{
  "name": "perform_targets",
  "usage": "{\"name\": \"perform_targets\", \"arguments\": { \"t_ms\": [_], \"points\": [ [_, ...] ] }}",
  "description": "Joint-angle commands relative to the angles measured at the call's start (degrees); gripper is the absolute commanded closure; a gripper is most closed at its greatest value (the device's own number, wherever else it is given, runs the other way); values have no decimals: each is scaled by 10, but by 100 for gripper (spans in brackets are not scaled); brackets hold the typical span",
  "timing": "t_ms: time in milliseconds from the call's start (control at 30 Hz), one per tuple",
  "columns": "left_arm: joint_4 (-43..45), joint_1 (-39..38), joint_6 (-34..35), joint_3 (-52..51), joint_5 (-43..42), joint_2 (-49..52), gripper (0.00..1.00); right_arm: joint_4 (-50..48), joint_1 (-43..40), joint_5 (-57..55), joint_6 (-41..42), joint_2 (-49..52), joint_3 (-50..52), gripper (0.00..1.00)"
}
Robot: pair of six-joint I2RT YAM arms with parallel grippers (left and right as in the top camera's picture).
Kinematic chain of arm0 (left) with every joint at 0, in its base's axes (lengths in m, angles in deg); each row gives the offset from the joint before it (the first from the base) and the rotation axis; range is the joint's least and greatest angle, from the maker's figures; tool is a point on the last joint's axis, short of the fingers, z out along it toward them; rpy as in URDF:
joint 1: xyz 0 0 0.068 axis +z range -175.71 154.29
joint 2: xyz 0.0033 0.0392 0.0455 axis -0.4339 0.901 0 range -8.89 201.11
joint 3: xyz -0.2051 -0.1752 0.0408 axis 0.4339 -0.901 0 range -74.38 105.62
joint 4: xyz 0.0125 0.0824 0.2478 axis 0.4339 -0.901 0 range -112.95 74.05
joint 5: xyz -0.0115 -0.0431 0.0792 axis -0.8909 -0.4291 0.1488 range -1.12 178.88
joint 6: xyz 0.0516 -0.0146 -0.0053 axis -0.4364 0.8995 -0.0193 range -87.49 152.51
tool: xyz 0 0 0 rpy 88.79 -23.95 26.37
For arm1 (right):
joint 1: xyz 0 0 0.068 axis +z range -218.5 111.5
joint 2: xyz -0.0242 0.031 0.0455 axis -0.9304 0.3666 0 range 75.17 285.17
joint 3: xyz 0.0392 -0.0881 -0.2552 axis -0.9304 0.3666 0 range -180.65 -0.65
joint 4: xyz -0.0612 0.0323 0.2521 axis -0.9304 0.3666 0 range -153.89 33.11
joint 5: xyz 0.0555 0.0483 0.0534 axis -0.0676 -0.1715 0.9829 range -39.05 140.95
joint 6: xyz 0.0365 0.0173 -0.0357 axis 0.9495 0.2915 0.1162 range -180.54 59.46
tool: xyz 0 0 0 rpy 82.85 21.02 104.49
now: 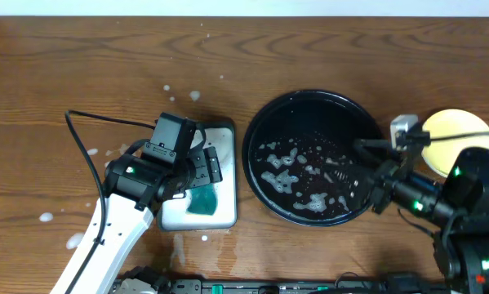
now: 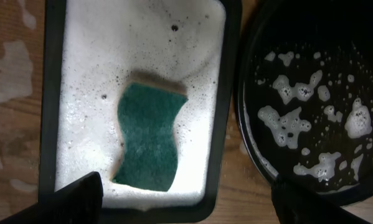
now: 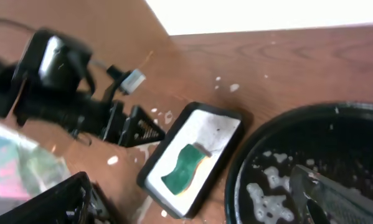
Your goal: Clean dirty plates on tray and stack at the side
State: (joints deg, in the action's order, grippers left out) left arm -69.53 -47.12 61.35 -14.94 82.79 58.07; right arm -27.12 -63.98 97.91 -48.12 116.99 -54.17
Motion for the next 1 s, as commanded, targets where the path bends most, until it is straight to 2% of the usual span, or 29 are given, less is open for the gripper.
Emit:
{"name": "perform_targets", "arguments": {
  "t_ms": [0, 133, 300, 400, 467, 567, 633, 733, 967],
  "points": [
    [-1, 2, -1, 8, -2, 0, 13, 9, 8, -6, -114, -21, -3, 1],
    [-1, 2, -1, 8, -2, 0, 13, 9, 20, -46, -215, -59, 16, 1],
    [-1, 2, -1, 8, -2, 0, 13, -82, 26, -189, -228, -168, 137, 1],
    [-1, 2, -1, 8, -2, 0, 13, -102, 19, -217, -228, -243, 212, 1],
    [-1, 2, -1, 8, -2, 0, 13, -102, 11, -241, -198, -293, 263, 1],
    [-1, 2, -1, 8, -2, 0, 13, -104, 1, -325, -76, -348, 327, 1],
    [-1, 2, -1, 8, -2, 0, 13, -110, 0, -367, -31, -379, 368, 1],
    [-1, 2, -1, 8, -2, 0, 13, -140, 0, -395, -33, -413, 415, 1],
    [-1, 2, -1, 8, -2, 0, 13, -334, 0, -422, -32, -415, 525, 1]
  ]
}}
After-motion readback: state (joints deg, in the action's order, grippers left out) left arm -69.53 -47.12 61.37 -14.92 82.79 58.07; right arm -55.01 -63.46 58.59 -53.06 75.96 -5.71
